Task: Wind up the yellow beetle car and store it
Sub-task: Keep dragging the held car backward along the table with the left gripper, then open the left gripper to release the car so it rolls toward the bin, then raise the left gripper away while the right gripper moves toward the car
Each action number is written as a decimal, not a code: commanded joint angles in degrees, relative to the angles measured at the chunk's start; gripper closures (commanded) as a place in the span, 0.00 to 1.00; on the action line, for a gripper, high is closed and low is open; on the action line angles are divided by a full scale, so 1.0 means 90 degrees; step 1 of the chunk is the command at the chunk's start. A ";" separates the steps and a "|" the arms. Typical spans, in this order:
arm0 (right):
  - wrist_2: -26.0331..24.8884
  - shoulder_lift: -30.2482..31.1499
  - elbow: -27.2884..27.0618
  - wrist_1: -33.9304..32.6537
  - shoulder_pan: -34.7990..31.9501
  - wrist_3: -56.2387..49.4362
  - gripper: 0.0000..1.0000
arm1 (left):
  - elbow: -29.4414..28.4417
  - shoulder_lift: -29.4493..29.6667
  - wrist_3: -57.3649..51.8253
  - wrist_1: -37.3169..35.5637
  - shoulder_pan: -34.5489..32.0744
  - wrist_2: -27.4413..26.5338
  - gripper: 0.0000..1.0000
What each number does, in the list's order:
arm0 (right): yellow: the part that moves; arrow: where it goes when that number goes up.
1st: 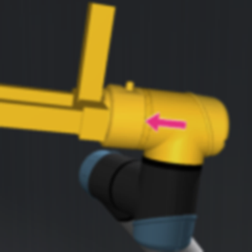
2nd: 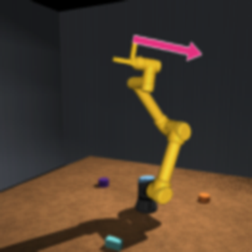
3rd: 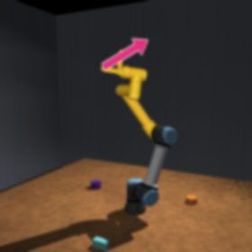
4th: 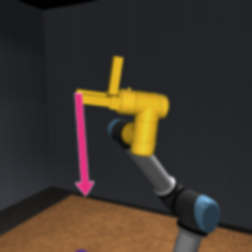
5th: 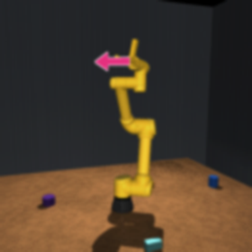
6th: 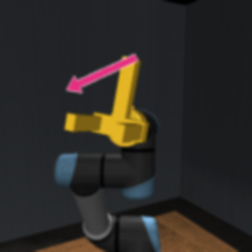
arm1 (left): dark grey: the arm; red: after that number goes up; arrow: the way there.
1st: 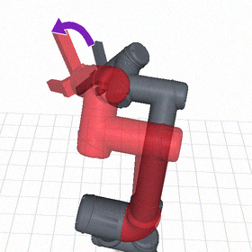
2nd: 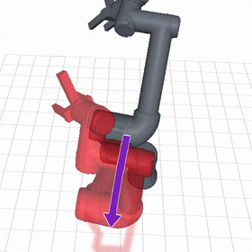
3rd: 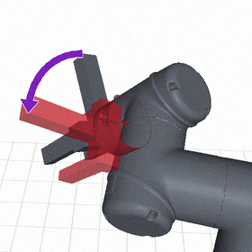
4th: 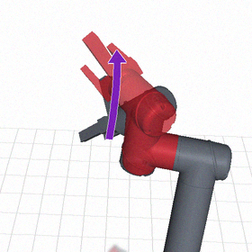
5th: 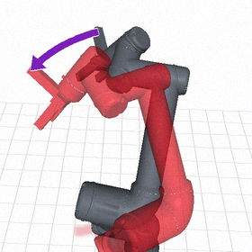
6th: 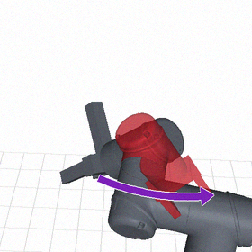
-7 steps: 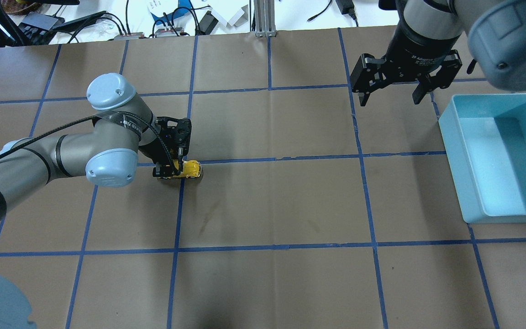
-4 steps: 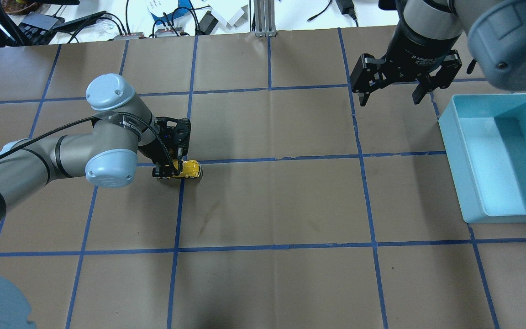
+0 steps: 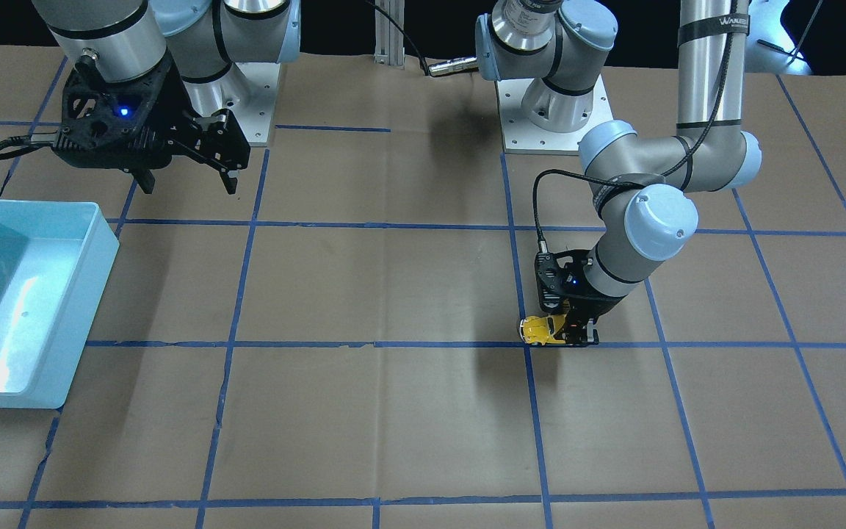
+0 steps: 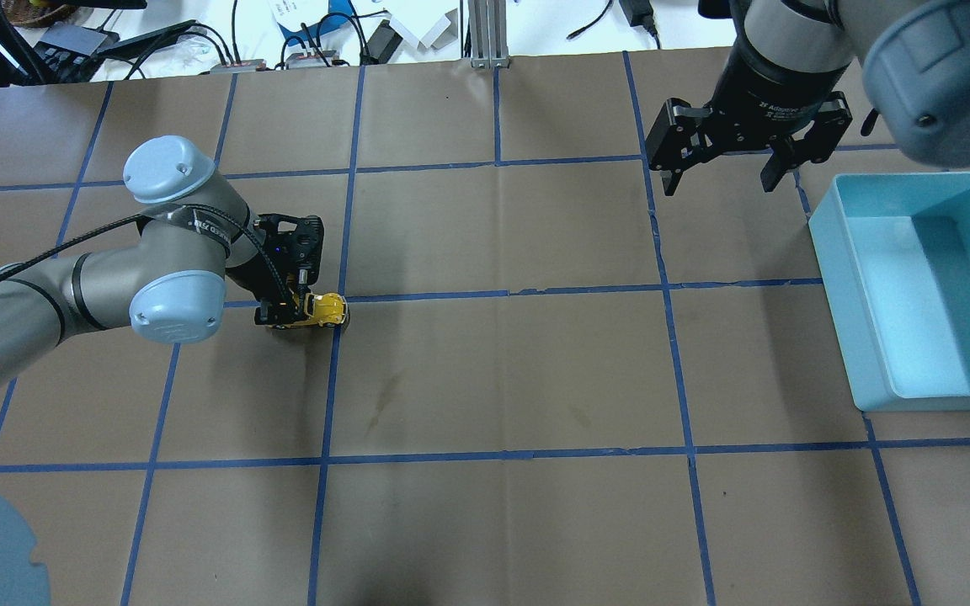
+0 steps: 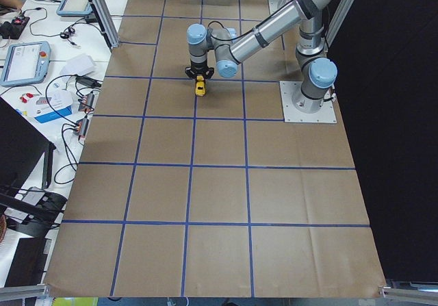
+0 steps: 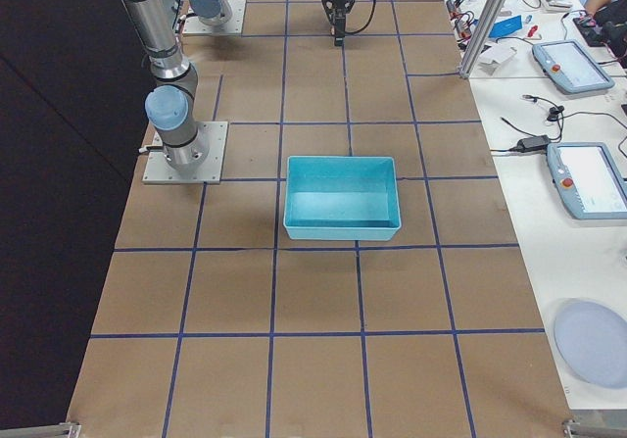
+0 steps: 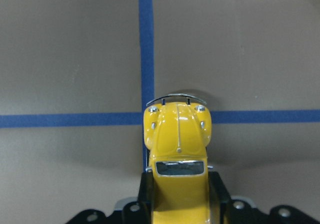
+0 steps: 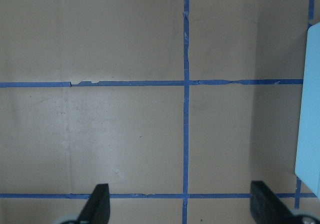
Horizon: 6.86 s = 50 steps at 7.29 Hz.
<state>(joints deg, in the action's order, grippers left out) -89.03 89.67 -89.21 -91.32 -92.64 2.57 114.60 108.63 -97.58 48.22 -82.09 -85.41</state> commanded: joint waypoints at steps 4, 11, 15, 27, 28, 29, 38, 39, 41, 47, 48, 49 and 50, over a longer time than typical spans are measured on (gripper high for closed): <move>0.0000 0.0007 0.0000 0.0000 -0.0010 0.0008 0.00 | 0.0021 0.0001 -0.0504 0.0003 0.0312 -0.0002 0.64; 0.0000 -0.0003 0.0000 0.0000 -0.0010 0.0008 0.00 | 0.0031 -0.0009 -0.0554 0.0003 0.0752 0.0027 0.64; 0.0000 0.0007 0.0000 0.0000 -0.0010 0.0008 0.00 | 0.0040 0.0001 -0.0564 0.0013 0.1083 0.0085 0.64; 0.0058 -0.0051 -0.0048 -0.0010 -0.0029 0.0027 0.00 | 0.0050 -0.0068 -0.1511 0.0062 0.1660 -0.0012 0.62; 0.0087 -0.0052 -0.0203 -0.0126 -0.0010 0.0027 0.00 | 0.0060 -0.0058 -0.1521 0.0062 0.1660 -0.0003 0.47; 0.0049 -0.0042 -0.0321 -0.0301 -0.0010 0.0027 0.00 | 0.0050 -0.0048 -0.1521 0.0062 0.1660 0.0007 0.27; 0.0000 -0.0052 -0.0332 -0.0595 0.0020 -0.0031 0.00 | -0.0768 -0.0896 0.2051 0.1233 0.0669 -0.0032 0.00; 0.0000 -0.0052 -0.0332 -0.0586 0.0020 0.0027 0.00 | -0.1060 -0.1091 0.3126 0.1795 0.0191 -0.0312 0.00; -0.0010 -0.0052 -0.0351 -0.0537 0.0000 0.0037 0.00 | -0.1956 -0.1181 0.4701 0.2858 -0.0349 -0.0442 0.00; -0.0147 -0.0129 -0.0264 -0.0634 0.0088 -0.0990 0.00 | -0.4402 -0.1618 0.8408 0.6270 -0.0576 -0.1084 0.00; -0.0166 -0.0255 -0.0206 -0.0577 0.0388 -0.1742 0.00 | -0.4422 -0.1591 0.8817 0.6283 -0.0586 -0.1425 0.00; -0.0205 -0.0286 -0.0128 -0.0460 0.0835 -0.2581 0.00 | -0.4326 -0.1581 0.9469 0.6292 -0.0586 -0.1128 0.00; -0.0196 -0.0286 -0.0175 -0.0430 0.1227 -0.3856 0.00 | -0.4354 -0.1581 1.0036 0.6273 -0.0566 -0.0739 0.00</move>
<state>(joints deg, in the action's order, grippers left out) -90.72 87.35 -90.77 -95.79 -86.02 -19.61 75.44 94.44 -13.79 104.58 -87.29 -95.19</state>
